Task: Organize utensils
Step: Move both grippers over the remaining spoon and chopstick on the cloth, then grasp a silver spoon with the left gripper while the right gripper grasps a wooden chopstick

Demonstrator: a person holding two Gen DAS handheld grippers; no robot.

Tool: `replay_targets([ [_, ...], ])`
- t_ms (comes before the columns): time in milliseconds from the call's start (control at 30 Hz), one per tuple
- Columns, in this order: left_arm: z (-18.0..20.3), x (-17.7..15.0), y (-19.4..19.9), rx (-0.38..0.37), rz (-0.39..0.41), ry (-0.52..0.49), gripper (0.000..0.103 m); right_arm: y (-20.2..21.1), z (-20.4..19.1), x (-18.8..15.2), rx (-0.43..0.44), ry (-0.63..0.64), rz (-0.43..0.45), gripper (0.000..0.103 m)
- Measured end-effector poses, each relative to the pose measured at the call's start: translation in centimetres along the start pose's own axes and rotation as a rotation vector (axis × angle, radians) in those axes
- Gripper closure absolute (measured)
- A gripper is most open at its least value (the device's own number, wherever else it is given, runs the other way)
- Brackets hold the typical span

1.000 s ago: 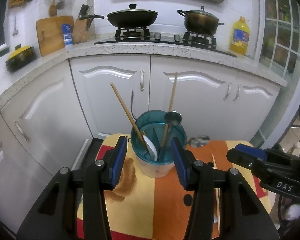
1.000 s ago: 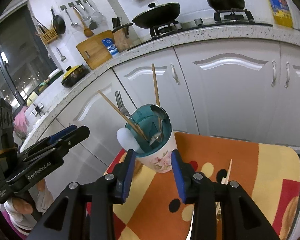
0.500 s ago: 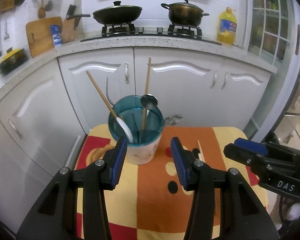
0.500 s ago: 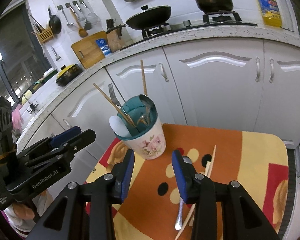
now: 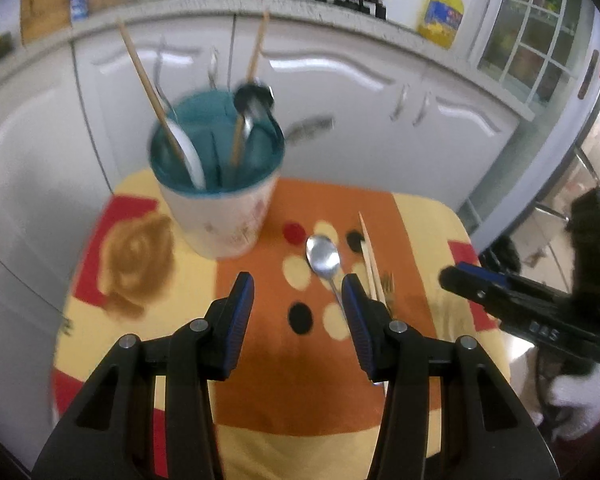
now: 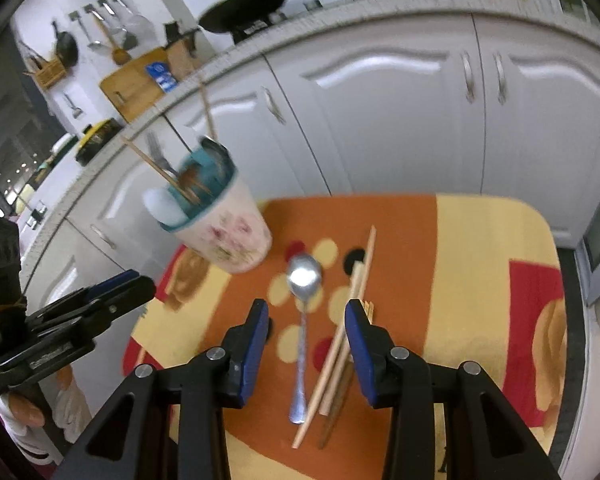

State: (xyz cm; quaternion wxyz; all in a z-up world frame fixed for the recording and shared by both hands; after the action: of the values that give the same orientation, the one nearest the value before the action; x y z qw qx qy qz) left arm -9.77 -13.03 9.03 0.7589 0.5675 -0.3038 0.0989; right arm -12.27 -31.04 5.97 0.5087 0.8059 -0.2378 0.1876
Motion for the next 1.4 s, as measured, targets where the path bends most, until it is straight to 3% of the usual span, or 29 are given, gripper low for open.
replay_targets([
  [167, 0.5, -1.0, -3.3, -0.031, -0.067, 0.015, 0.058, -2.7, 1.9, -0.4, -0.027, -0.012, -0.041, 0.065],
  [433, -0.2, -1.6, -7.1, -0.035, -0.139, 0.057, 0.058, -6.4, 3.0, -0.2, -0.076, 0.027, -0.099, 0.074],
  [767, -1.4, -1.2, -9.0, -0.026, -0.165, 0.089, 0.058, -11.4, 3.4, 1.4, -0.208, 0.132, -0.191, 0.077],
  [900, -1.7, -1.1, -9.7, -0.028, -0.174, 0.104, 0.058, -11.4, 4.0, 1.7, -0.24, 0.153, -0.195, 0.079],
  [1400, -0.8, 0.7, -12.9, -0.06, -0.125, 0.211, 0.058, -11.2, 6.1, 3.0, -0.08, 0.012, -0.166, 0.08],
])
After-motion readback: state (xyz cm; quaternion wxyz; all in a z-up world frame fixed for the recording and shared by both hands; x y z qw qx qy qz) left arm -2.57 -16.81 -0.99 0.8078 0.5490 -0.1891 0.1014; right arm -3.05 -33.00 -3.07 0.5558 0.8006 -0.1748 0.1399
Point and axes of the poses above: each gripper's, at about its wrist camera, not at the fingertips, and y roughly against the way its jaws point, z to its right, x to its top, the point moved 5 cm from there along -y, roughly the way its jaws point, and after that the axes turned 4 degrees about -z, right-handed, at the moved point
